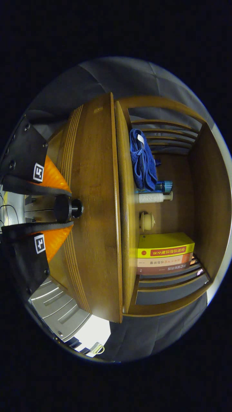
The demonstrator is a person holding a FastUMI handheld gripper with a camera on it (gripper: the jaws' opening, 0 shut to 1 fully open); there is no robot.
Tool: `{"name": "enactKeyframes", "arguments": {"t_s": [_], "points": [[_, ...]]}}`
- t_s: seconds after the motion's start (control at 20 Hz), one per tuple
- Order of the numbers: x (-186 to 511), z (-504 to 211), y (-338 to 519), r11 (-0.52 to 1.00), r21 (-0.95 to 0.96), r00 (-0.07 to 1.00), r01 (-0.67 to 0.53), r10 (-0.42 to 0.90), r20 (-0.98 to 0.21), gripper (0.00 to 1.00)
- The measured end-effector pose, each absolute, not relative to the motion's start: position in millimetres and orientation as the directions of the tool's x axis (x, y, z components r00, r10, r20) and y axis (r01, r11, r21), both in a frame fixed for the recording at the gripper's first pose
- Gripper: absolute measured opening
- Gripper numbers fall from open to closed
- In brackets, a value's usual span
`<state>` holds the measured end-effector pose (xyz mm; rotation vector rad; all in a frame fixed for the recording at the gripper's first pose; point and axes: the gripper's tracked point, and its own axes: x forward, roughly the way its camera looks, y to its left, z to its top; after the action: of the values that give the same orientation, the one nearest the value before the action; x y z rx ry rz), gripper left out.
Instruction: Pull open the drawer, take out the items inside it, and place them on the countertop above the cabinet.
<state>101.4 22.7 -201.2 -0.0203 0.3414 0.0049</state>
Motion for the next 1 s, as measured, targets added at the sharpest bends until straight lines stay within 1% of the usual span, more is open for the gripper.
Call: {"name": "enactKeyframes", "arguments": {"t_s": [0.35,1.0], "points": [[46,-200,20,1.0,-0.001,0.934,-0.002,0.002,-0.357,0.45],[-16,-203,21,1.0,0.013,0.914,-0.017,0.021,-0.406,0.45]]}}
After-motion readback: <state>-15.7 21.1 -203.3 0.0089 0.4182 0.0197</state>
